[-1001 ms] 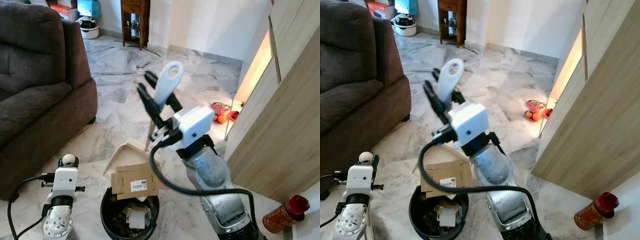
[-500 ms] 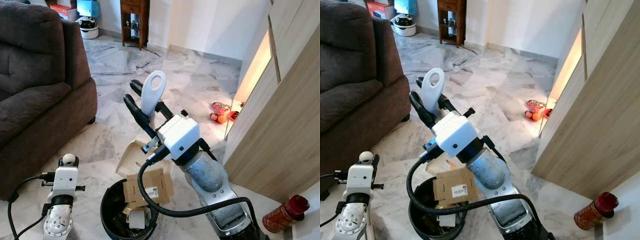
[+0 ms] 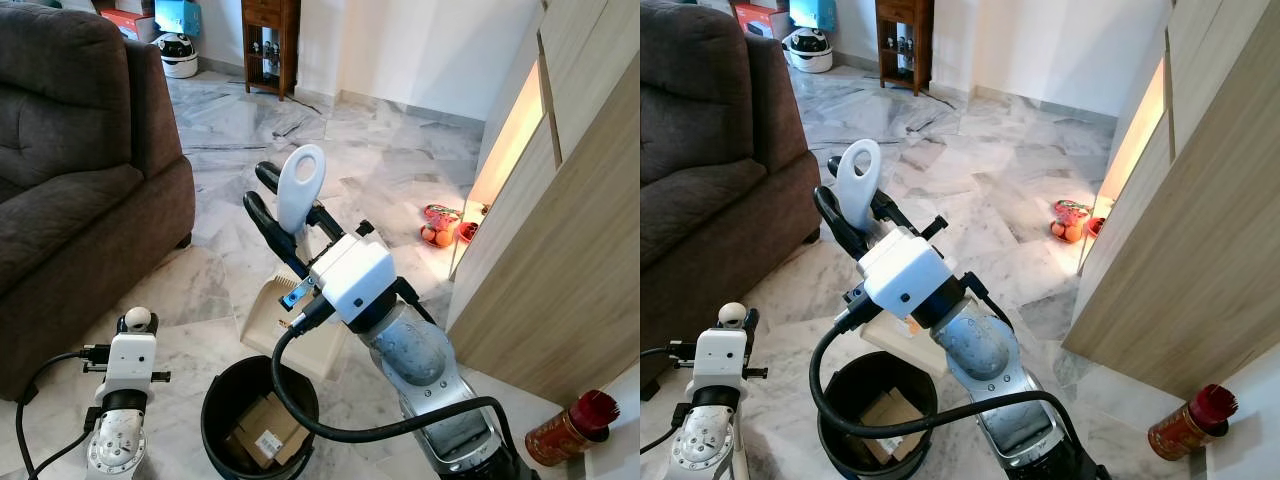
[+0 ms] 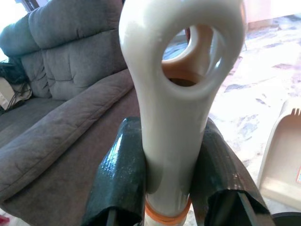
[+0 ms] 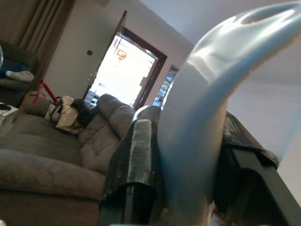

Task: Sweep floor

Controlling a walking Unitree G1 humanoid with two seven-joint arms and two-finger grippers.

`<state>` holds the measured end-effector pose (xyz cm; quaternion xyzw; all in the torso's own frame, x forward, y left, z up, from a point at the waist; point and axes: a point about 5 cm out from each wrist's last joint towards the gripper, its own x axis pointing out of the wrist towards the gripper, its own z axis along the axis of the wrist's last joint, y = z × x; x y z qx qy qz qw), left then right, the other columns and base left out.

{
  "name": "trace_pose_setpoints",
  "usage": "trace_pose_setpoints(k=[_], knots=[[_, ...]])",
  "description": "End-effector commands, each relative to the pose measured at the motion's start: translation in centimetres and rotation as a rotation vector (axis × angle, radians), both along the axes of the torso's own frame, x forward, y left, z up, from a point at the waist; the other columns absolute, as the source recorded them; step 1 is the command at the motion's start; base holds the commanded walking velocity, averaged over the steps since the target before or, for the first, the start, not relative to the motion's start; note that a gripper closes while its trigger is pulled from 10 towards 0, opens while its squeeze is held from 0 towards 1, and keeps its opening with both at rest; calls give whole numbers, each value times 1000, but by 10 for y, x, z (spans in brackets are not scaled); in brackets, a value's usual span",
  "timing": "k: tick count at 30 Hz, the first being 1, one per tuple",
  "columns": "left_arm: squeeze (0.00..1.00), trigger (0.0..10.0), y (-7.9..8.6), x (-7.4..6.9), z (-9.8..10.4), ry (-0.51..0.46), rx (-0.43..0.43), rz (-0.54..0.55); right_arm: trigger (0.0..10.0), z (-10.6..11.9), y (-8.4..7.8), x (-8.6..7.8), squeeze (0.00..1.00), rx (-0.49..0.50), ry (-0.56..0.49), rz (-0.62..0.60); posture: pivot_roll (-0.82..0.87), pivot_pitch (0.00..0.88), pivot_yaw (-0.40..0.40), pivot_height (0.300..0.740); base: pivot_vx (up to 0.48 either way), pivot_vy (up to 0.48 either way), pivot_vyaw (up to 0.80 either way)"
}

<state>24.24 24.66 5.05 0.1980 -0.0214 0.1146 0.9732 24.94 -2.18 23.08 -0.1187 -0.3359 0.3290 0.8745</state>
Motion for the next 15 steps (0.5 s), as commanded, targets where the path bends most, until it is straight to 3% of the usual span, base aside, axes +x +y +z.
trace_pose_setpoints(k=[1, 7, 11, 15], knots=[[0, 10000, -4, 5, 7, -42, 8, -23, 10000, 19, -7, 2, 0, 40, -108, -47, 106, 0, -65, 740, 0, 0, 0], [0, 10000, -5, 7, 7, -44, 7, -26, 10000, 27, -25, 19, 0, 75, -141, -195, 98, 0, -62, 740, 0, 0, 0], [0, 10000, -6, 8, 7, -47, 5, -30, 10000, 13, -47, 44, 0, 41, -101, -355, 100, 0, -63, 740, 0, 0, 0], [0, 10000, -6, 7, 7, -47, 4, -28, 10000, -1, -63, 55, 0, 31, -53, -434, 105, 0, -68, 740, 0, 0, 0]])
